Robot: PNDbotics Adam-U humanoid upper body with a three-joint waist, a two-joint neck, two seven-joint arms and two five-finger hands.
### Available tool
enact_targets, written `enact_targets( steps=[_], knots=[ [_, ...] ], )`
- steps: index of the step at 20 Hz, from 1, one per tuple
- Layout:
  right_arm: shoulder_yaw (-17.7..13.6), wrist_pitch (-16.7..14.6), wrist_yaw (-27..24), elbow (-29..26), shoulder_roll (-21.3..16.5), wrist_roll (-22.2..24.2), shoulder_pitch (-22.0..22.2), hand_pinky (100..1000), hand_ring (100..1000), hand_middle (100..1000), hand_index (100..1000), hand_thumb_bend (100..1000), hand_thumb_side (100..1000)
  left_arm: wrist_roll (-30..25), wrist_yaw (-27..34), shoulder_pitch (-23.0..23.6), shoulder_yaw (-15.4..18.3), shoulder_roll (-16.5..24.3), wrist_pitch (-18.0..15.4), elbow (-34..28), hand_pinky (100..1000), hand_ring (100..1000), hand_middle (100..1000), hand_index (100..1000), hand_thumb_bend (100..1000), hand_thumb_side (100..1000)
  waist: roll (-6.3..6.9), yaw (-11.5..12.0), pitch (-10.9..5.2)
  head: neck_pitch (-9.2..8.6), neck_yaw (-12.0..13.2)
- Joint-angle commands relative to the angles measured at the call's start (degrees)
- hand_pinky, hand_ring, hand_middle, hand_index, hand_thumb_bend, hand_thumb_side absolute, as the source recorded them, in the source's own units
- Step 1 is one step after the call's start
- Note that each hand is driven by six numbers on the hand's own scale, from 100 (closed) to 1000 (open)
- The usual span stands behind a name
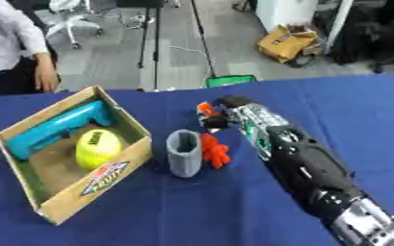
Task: Pick up objects on the table and place them in the box.
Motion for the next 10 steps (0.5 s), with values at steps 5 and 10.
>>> enact_targets(
  steps=[5, 10],
  knots=[
    [-0.9, -0.4, 0.7, 0.5, -0.3, 0.1, -1.0, 906, 980, 932, 1000, 279, 1000, 0.1, 0.4, -0.8, 0.1, 0.2, -0.1, -0.8, 1000, 924, 903, 837, 100, 1000, -0.07, 0.3, -0.59, -1.02, -0.4],
    [-1.3, -0.5, 1.2, 1.1, -0.4, -0.2, -1.0, 906, 980, 929, 1000, 274, 1000, 0.1, 0.4, -0.9, 0.1, 0.2, -0.1, -0.8, 1000, 924, 904, 837, 100, 1000, -0.05, 0.5, -0.37, -1.25, -0.6]
  ],
)
